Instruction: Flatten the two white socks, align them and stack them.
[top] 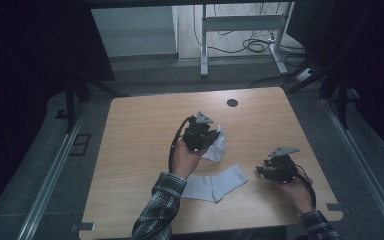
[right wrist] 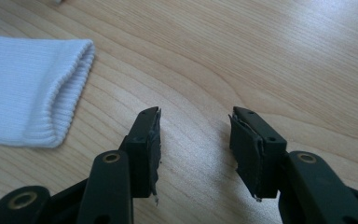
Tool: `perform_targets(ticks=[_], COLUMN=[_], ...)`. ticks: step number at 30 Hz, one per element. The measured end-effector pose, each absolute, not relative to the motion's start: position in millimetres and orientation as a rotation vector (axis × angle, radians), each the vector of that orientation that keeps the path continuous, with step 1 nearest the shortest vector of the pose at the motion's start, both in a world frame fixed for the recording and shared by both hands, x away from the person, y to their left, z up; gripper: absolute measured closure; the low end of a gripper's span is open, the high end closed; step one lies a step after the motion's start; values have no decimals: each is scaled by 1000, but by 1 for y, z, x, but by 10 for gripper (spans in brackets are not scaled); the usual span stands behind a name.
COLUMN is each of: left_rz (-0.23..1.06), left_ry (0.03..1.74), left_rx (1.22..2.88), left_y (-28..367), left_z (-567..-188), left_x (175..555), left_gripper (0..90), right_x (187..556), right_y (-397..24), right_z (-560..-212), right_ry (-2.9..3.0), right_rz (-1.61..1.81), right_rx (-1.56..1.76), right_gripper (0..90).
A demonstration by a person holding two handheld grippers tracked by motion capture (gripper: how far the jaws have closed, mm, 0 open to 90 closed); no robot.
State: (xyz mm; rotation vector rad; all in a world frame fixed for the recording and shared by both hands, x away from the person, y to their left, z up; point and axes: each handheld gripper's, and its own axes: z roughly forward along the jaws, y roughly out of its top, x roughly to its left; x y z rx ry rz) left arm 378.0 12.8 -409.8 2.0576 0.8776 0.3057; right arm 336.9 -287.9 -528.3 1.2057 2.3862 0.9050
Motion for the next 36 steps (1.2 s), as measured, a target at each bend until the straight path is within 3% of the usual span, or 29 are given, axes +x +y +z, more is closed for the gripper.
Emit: perform_targets(ticks=[11,14,25,36], left_rz=[406,407,360,362], left_ry=[772,800,1021,1159], left_rx=[1917,1934,2058,2112], left_y=[34,41,90,137], left_z=[-323,-334,-430,-472], left_x=[358,354,363,356], left_gripper=[855,854,852,846], right_x=[337,337,337,337], right_y=[-288,-288,-288,-287], right_z=[-529,-529,-529,-529], right_ry=[2384,2382,2380,2370], right_rz=[910,910,911,916], right_rx=[1207,1210,1207,1212], right_gripper=[521,521,515,507])
